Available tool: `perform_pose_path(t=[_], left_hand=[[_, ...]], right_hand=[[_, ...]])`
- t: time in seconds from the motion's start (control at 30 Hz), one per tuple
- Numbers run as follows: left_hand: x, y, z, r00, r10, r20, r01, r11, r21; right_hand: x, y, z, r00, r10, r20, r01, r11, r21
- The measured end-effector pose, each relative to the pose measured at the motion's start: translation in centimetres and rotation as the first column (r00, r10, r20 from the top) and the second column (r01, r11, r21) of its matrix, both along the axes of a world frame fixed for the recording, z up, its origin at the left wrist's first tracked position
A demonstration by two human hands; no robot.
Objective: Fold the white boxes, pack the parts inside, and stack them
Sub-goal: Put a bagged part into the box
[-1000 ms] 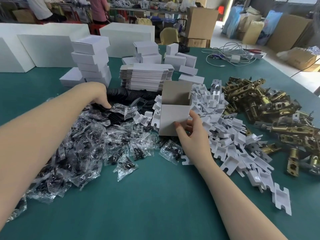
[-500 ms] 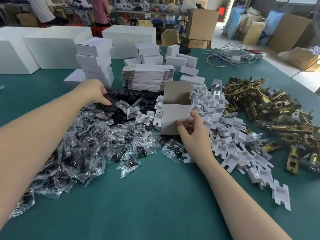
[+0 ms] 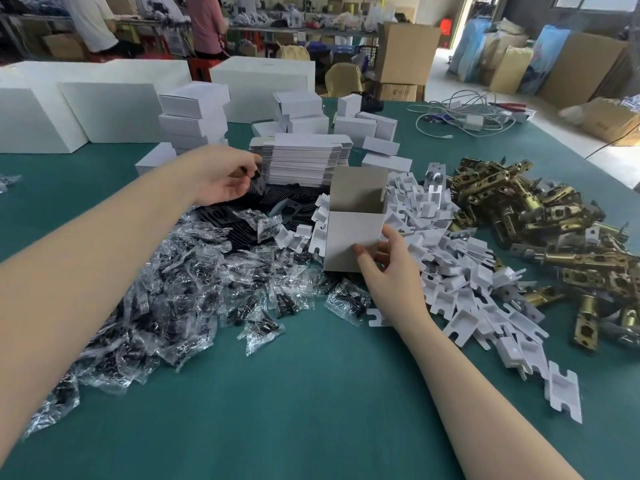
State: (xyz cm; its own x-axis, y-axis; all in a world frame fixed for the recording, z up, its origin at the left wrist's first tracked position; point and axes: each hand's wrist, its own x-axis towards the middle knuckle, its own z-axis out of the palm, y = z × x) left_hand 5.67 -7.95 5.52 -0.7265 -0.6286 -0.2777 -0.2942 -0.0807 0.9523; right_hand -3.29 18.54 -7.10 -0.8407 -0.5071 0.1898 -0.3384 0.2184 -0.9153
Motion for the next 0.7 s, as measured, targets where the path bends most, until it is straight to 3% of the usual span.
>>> perform_pose_path(t=[0.13, 0.23, 0.33, 0.57, 0.63, 0.7], left_hand=[[0.2, 1.7, -0.2, 0.971, 0.016, -0.239, 0.073, 0.93, 0.36], [0.5, 2.7, -1.0, 0.914, 0.066, -0.4, 0.149, 0.863, 0.483], [0.6, 3.5, -2.1, 0.872, 0.115, -0.476, 0.167, 0.844, 0.51], [0.2, 4.6, -2.9, 0.908, 0.072, -0.412, 0.027, 0.973, 0.229], [0.1, 5.0, -1.8, 0.886, 0.06, -0.46, -0.047, 0.998, 0.039], [-0.1, 6.1, -0.1, 0.852, -0.061, -0.52, -0.068, 0.972, -0.225]], right_hand=[[0.0, 0.1, 0.0, 1.0, 0.002, 0.003, -0.002, 1.0, -0.008], [0.0, 0.0, 0.0, 1.0, 0.003, 0.001, -0.003, 1.0, -0.012], [0.1, 0.0, 0.0, 1.0, 0.004, 0.002, -0.004, 1.0, -0.015], [0.0, 0.0, -0.1, 1.0, 0.004, -0.005, -0.004, 1.0, -0.027], [0.0, -0.1, -0.2, 1.0, 0.003, -0.007, -0.004, 1.0, -0.028], [-0.1, -0.1, -0.2, 1.0, 0.005, -0.01, -0.005, 1.0, -0.03]])
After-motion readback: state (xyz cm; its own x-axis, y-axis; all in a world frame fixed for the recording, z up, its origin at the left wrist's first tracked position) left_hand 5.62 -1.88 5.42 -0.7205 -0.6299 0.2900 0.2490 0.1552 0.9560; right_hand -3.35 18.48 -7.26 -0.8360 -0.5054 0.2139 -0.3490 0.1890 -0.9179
